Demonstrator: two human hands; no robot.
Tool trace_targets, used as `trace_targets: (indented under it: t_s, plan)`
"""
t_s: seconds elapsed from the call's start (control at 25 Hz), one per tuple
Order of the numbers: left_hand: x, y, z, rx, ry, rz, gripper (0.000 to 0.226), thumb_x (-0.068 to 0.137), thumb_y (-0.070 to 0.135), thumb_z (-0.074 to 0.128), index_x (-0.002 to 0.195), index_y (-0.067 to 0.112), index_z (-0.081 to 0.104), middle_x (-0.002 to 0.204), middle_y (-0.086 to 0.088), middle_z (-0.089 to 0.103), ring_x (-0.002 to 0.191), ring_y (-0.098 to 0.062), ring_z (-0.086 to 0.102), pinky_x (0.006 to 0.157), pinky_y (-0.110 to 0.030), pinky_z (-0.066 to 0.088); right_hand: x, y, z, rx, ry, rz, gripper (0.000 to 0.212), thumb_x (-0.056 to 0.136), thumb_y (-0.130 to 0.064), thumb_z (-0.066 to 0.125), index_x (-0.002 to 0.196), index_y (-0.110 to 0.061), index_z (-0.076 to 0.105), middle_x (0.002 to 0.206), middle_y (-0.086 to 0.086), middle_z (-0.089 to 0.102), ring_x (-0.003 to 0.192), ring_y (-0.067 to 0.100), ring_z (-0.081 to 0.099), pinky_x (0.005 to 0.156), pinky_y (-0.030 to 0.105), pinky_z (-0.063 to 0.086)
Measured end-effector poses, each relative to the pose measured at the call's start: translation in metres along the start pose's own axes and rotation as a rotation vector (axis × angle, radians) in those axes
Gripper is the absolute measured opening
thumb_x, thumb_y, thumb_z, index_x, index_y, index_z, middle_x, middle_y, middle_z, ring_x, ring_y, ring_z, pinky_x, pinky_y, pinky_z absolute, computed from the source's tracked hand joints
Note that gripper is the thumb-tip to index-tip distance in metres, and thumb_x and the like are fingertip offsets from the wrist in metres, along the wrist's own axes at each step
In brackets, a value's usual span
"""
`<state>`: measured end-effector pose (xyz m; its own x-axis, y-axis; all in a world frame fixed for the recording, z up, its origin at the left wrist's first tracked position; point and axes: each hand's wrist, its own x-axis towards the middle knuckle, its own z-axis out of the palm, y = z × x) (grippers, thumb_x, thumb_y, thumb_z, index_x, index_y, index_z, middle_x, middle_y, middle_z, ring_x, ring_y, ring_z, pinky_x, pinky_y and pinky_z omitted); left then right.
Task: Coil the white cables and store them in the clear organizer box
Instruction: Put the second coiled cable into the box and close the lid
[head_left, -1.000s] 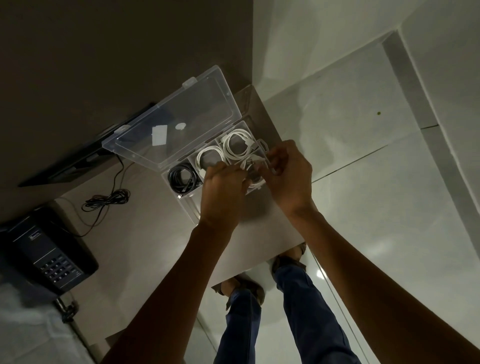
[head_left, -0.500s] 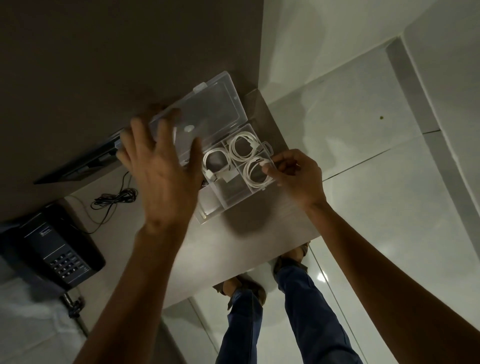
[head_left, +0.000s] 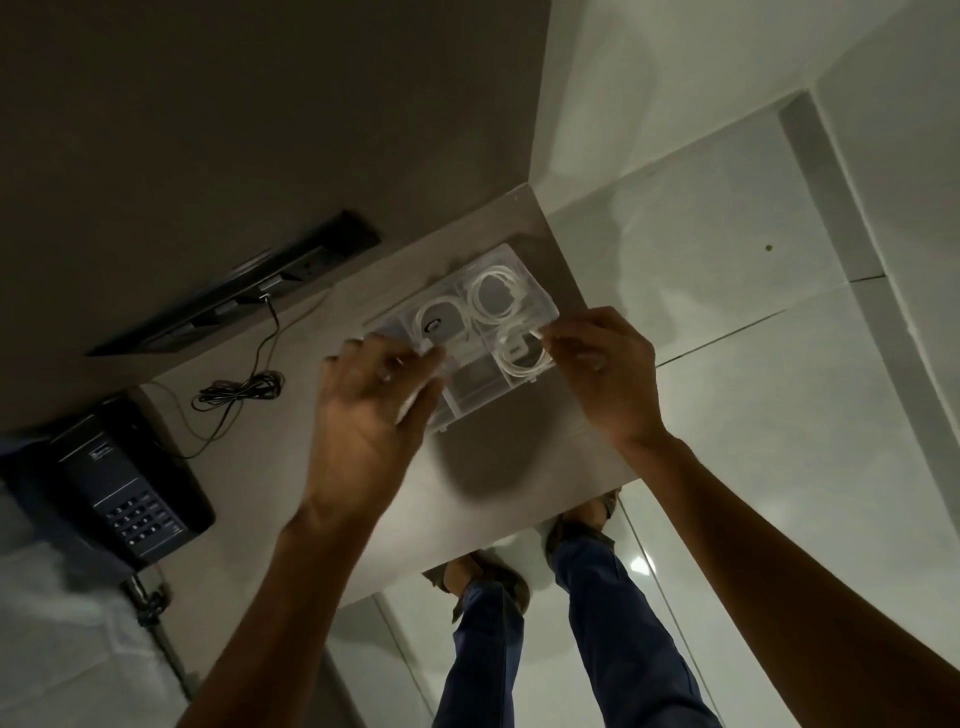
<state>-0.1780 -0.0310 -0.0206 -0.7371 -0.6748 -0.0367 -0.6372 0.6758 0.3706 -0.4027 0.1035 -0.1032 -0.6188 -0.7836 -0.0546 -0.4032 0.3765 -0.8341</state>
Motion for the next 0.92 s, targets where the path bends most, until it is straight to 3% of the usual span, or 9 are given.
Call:
trace_targets:
  t_s: [0.12, 0.2, 0.28, 0.4, 0.48, 0.6, 0.68, 0.8, 0.92]
  plan:
    - [-0.02, -0.003, 0.031, -0.003, -0.136, 0.023, 0.039, 0.098, 0.023, 0.08, 0.136, 0.016, 0.075, 0.146, -0.018, 0.068, 0.133, -0.042, 0.064, 0.105, -0.063, 0.055, -0.001, -0.002, 0.004, 0.123, 0.017, 0.213, 0.015, 0.097, -0.008, 0.081, 0.11, -0.003, 0.076, 0.1, 0.007, 0.081, 0.089, 0.016, 0.079, 0.085, 0.04, 0.069]
    - [-0.03, -0.005, 0.05, -0.016, -0.197, 0.044, 0.049, 0.102, 0.023, 0.073, 0.15, 0.019, 0.066, 0.168, -0.019, 0.049, 0.155, -0.045, 0.045, 0.122, -0.064, 0.042, -0.006, 0.001, 0.0, 0.22, 0.057, 0.267, 0.019, 0.102, -0.001, 0.071, 0.121, -0.001, 0.068, 0.111, 0.005, 0.078, 0.102, 0.009, 0.077, 0.094, 0.042, 0.066]
    - [-0.037, -0.011, 0.061, -0.026, -0.223, 0.064, 0.054, 0.109, 0.023, 0.061, 0.162, 0.022, 0.052, 0.178, -0.016, 0.032, 0.165, -0.043, 0.027, 0.129, -0.062, 0.032, -0.01, 0.003, -0.004, 0.102, 0.03, 0.114, 0.034, 0.104, 0.006, 0.061, 0.137, -0.001, 0.062, 0.137, 0.011, 0.07, 0.129, 0.013, 0.066, 0.108, 0.043, 0.059]
    - [-0.037, -0.03, 0.064, -0.074, -0.225, 0.128, 0.055, 0.11, 0.02, 0.06, 0.164, 0.02, 0.047, 0.18, -0.013, 0.027, 0.168, -0.036, 0.023, 0.131, -0.059, 0.033, -0.014, 0.007, 0.003, -0.2, -0.325, -0.352, 0.053, 0.104, 0.0, 0.062, 0.156, -0.002, 0.05, 0.168, 0.018, 0.043, 0.159, 0.034, 0.035, 0.127, 0.048, 0.038]
    - [-0.035, -0.044, 0.062, -0.127, -0.218, 0.168, 0.053, 0.109, 0.02, 0.065, 0.161, 0.014, 0.052, 0.178, -0.014, 0.033, 0.166, -0.032, 0.03, 0.13, -0.053, 0.039, -0.011, 0.011, 0.007, -0.284, -0.424, -0.428, 0.06, 0.103, 0.0, 0.069, 0.158, -0.002, 0.047, 0.171, 0.019, 0.038, 0.161, 0.037, 0.03, 0.126, 0.054, 0.038]
    - [-0.038, -0.058, 0.064, -0.039, -0.201, 0.171, 0.056, 0.11, 0.023, 0.063, 0.164, 0.016, 0.047, 0.178, -0.013, 0.031, 0.167, -0.033, 0.028, 0.132, -0.054, 0.034, -0.009, 0.02, 0.003, -0.327, -0.343, -0.481, 0.052, 0.101, 0.005, 0.07, 0.151, -0.006, 0.058, 0.166, 0.014, 0.048, 0.157, 0.03, 0.041, 0.123, 0.048, 0.045]
    - [-0.04, -0.062, 0.067, 0.009, -0.194, 0.111, 0.059, 0.111, 0.02, 0.057, 0.168, 0.021, 0.039, 0.181, -0.015, 0.022, 0.168, -0.039, 0.017, 0.136, -0.059, 0.02, -0.012, 0.022, -0.002, -0.212, -0.34, -0.415, 0.047, 0.106, -0.006, 0.065, 0.152, -0.001, 0.055, 0.163, 0.018, 0.05, 0.154, 0.031, 0.046, 0.125, 0.049, 0.042]
    - [-0.041, -0.062, 0.068, -0.017, -0.183, 0.051, 0.06, 0.11, 0.013, 0.059, 0.167, 0.02, 0.04, 0.18, -0.019, 0.023, 0.167, -0.045, 0.015, 0.135, -0.064, 0.017, -0.015, 0.012, -0.004, 0.109, -0.341, -0.141, 0.068, 0.101, -0.023, 0.061, 0.158, 0.005, 0.037, 0.167, 0.028, 0.039, 0.153, 0.042, 0.043, 0.124, 0.048, 0.039]
    - [-0.044, -0.058, 0.069, -0.01, -0.116, 0.058, 0.057, 0.108, 0.007, 0.064, 0.162, 0.015, 0.049, 0.176, -0.023, 0.032, 0.164, -0.048, 0.024, 0.131, -0.068, 0.026, -0.005, 0.01, -0.003, -0.143, -0.425, -0.363, 0.039, 0.105, -0.018, 0.069, 0.143, -0.006, 0.064, 0.155, 0.025, 0.055, 0.149, 0.041, 0.049, 0.128, 0.046, 0.035]
